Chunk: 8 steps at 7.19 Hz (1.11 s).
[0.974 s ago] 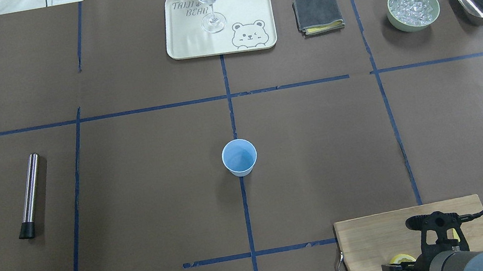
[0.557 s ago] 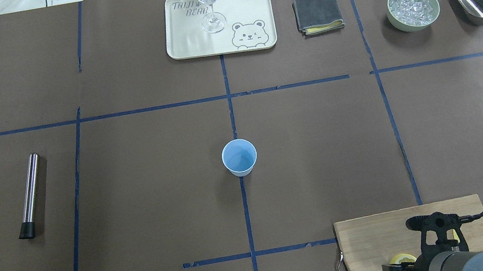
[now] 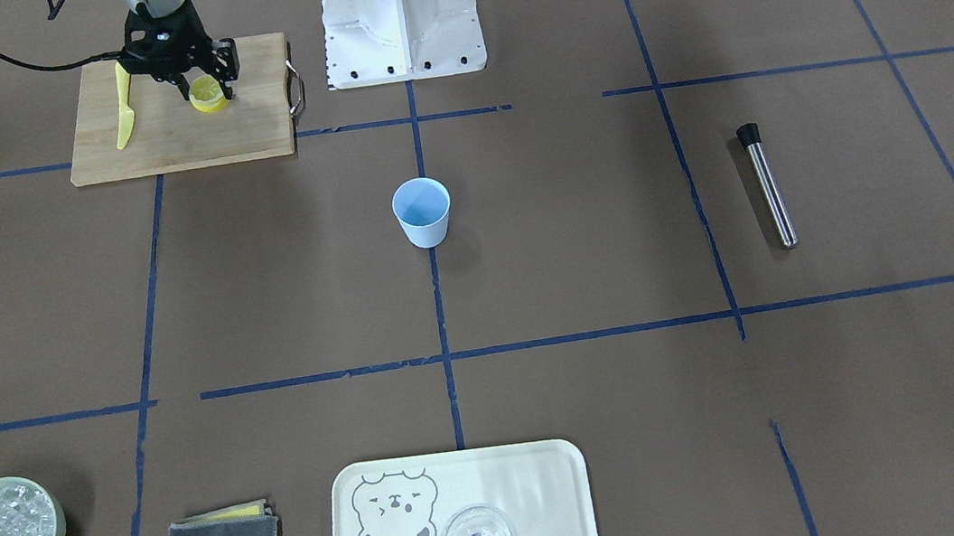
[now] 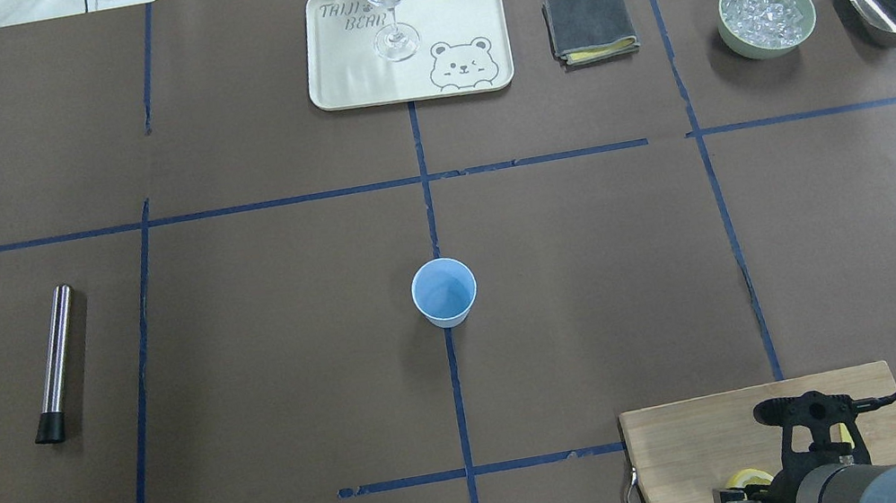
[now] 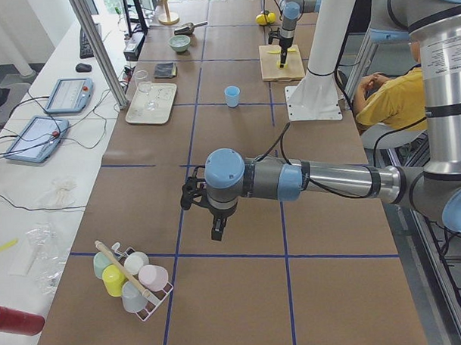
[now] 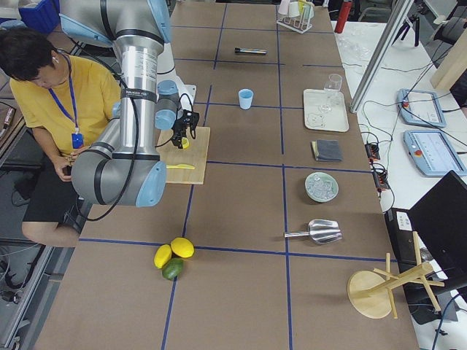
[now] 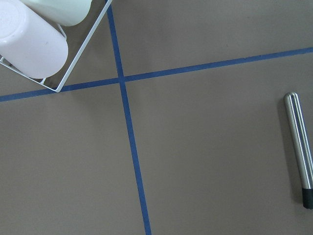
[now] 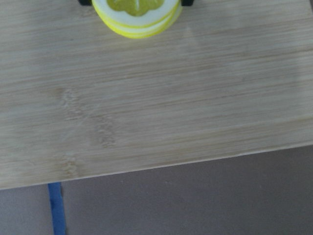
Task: Squeeze lemon into cup
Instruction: 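Grasp a lemon slice with the right gripper and lift it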
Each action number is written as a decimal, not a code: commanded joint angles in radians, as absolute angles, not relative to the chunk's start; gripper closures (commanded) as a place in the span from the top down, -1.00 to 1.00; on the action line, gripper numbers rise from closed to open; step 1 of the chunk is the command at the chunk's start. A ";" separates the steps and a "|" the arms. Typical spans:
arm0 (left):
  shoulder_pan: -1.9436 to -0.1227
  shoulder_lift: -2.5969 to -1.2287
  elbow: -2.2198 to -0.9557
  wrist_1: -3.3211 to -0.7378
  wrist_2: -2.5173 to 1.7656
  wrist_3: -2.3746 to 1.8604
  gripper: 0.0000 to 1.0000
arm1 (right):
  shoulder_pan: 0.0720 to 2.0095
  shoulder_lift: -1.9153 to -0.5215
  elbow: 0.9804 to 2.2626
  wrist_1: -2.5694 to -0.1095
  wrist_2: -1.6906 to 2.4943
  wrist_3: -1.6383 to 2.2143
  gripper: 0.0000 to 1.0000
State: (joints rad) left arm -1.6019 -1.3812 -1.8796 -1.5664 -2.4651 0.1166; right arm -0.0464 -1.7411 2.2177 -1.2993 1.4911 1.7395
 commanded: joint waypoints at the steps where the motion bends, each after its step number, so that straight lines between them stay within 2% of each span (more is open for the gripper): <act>1: -1.603 -1.381 -1.881 -1.566 -2.465 0.117 1.00 | -0.043 -1.743 2.233 -1.299 1.491 1.740 -0.75; 8: -1.605 -1.379 -1.887 -1.565 -2.493 0.112 1.00 | -0.031 -1.792 2.295 -1.307 1.491 1.743 -0.72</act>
